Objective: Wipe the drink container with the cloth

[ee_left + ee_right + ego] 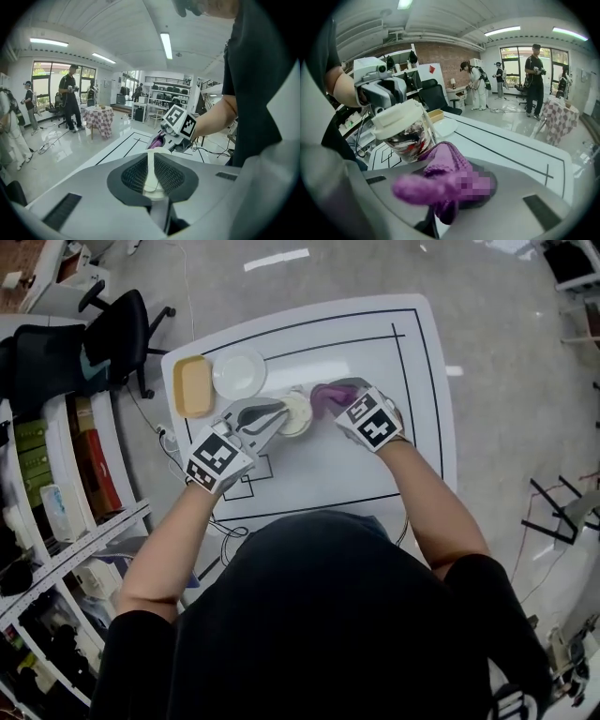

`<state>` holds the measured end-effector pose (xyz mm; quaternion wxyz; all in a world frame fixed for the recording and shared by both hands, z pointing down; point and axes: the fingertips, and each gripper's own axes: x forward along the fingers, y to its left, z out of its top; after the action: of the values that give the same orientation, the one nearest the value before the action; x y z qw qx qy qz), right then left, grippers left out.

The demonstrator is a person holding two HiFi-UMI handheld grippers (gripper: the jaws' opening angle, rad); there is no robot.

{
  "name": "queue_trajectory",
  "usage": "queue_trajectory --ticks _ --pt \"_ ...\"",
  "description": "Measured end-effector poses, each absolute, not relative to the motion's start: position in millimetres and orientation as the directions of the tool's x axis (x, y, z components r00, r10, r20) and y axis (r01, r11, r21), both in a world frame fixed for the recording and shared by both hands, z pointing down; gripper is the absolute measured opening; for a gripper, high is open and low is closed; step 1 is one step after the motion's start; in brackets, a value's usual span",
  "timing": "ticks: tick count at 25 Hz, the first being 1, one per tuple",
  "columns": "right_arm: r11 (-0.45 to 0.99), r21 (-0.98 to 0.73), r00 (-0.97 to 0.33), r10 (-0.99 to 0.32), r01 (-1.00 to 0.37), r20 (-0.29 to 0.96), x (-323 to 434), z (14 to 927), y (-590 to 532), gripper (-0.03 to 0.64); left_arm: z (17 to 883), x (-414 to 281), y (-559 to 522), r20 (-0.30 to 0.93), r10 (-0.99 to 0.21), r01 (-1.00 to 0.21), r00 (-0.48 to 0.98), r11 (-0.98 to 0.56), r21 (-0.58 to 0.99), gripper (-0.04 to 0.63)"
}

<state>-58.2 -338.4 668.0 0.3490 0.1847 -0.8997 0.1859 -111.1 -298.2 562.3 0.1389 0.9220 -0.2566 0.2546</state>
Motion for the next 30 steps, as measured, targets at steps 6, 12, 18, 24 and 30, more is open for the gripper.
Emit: queue_trajectory --ticks 6,12,18,24,30 --pt "0.820 -0.156 -0.674 -0.328 -0.551 0.662 -30 606 -343 0.074 536 -118 -295 0.466 -0.487 -0.608 0.739 -0.780 0.149 0.103" --pt "0.792 -0.081 -0.658 -0.441 -0.605 0.610 -21 530 -322 0.075 489 -127 -268 0.397 -0.533 -0.624 0.747 -0.768 0.144 0.106" --pt "0.769 -0.049 -0.668 -0.519 -0.637 0.533 -27 459 -291 0.075 451 -164 -233 0.353 -0.602 -0.673 0.717 -0.729 0.125 0.104" --pt "0.725 -0.039 -0.655 -0.596 -0.687 0.465 -26 406 -263 0.075 414 -205 -202 0.333 -0.686 -0.747 0.647 -0.659 0.092 0.101" --pt "0.691 -0.031 -0.637 -0.647 -0.722 0.418 -23 375 -241 0.075 393 -238 -181 0.303 -0.731 -0.772 0.612 -0.635 0.028 0.098"
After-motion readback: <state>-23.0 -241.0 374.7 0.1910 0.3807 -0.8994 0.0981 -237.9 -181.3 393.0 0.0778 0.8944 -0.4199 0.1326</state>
